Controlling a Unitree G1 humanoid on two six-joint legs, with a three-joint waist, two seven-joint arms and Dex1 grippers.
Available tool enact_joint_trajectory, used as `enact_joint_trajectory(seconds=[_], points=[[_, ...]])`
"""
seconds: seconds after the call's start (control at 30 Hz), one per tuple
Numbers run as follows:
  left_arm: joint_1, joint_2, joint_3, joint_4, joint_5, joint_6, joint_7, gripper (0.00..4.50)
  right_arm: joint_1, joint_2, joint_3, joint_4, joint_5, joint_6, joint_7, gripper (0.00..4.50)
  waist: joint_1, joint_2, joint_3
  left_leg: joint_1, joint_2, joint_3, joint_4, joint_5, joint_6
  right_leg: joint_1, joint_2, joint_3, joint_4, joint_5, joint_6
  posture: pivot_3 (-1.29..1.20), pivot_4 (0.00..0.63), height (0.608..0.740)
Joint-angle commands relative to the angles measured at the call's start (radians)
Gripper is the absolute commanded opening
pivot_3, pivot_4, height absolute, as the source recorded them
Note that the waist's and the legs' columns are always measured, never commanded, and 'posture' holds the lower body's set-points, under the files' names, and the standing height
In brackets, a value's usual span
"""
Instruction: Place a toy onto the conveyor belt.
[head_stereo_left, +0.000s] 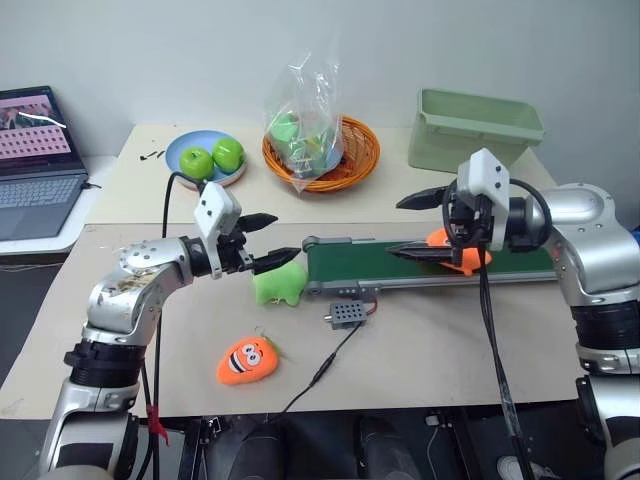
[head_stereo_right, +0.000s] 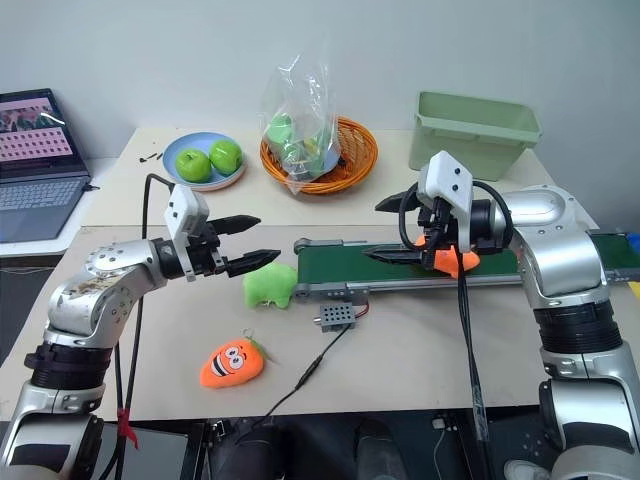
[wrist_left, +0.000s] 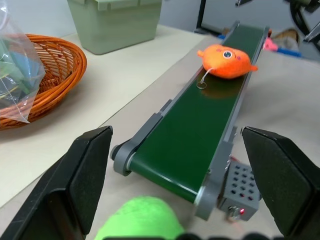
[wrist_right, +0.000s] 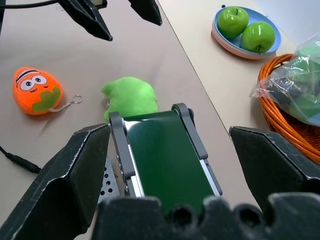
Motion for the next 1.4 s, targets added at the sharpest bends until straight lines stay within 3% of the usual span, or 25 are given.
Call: enact_joint_trajectory(seconds=[0.03,0.5,0.9,1.4], points=[[0.002,0.005,0.044,-0.091,-0.055,0.049,0.021,4.39,-0.03,0.002,-0.029,0.002,0.018,-0.001,0.003,4.5,0.001,0.0,0.0,0.0,0.0,0.0,0.0,0.0,0.0,0.0,0.0,0.0,0.0,0.0,0.0,0.0,0.15,0.74],[-0.038,0.0,0.056,-0.145,-0.11,0.129,0.073,4.39,-0.007,0.004,-0.054,0.008,0.035,0.003,-0.016,4.5,0.0,0.0,0.0,0.0,0.0,0.0,0.0,0.0,0.0,0.0,0.0,0.0,0.0,0.0,0.0,0.0,0.15,0.74],[-0.061,-0.013,0.098,-0.174,-0.237,0.222,0.103,4.39,0.005,0.006,-0.058,-0.003,0.039,0.003,-0.021,4.5,-0.001,0.0,0.0,0.0,0.0,0.0,0.0,0.0,0.0,0.0,0.0,0.001,0.0,0.0,0.0,0.0,0.15,0.74],[-0.086,-0.018,0.13,-0.14,-0.236,0.21,0.157,4.39,-0.003,0.008,-0.05,0.013,0.046,-0.003,-0.029,4.5,-0.001,0.0,0.0,0.0,0.0,0.0,0.0,0.0,0.0,0.0,0.0,0.001,0.0,0.0,0.0,0.0,0.15,0.74]])
